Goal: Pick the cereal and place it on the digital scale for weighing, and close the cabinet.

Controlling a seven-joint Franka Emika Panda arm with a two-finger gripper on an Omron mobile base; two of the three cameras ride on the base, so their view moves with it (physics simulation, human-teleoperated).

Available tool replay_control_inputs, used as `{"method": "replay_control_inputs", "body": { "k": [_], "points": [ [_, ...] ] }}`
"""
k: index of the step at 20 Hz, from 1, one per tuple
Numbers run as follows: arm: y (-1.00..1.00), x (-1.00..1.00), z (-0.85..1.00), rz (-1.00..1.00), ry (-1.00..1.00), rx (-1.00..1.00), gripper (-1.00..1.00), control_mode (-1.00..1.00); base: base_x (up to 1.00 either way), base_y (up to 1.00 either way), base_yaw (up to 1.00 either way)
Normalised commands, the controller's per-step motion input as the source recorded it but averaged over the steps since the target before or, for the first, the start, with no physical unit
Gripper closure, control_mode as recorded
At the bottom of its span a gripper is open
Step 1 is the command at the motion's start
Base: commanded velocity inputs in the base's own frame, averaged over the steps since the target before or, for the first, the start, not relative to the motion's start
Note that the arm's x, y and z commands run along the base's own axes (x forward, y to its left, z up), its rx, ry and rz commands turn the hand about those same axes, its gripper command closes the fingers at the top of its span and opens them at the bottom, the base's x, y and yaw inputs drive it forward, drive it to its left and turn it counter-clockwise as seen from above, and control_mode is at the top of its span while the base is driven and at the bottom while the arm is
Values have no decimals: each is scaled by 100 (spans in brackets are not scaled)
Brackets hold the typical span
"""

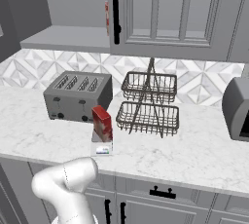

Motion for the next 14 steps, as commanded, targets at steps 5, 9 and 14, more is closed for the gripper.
{"method": "replay_control_inputs", "body": {
  "k": [5, 9, 14],
  "points": [
    [3, 0, -16, -5, -25, -15, -100, -100, 0, 0, 0],
    [0, 21, 0, -1, 2, 0, -100, -100, 0, 0, 0],
    [2, 29, 0, -6, -15, -9, -100, -100, 0, 0, 0]
  ]
}}
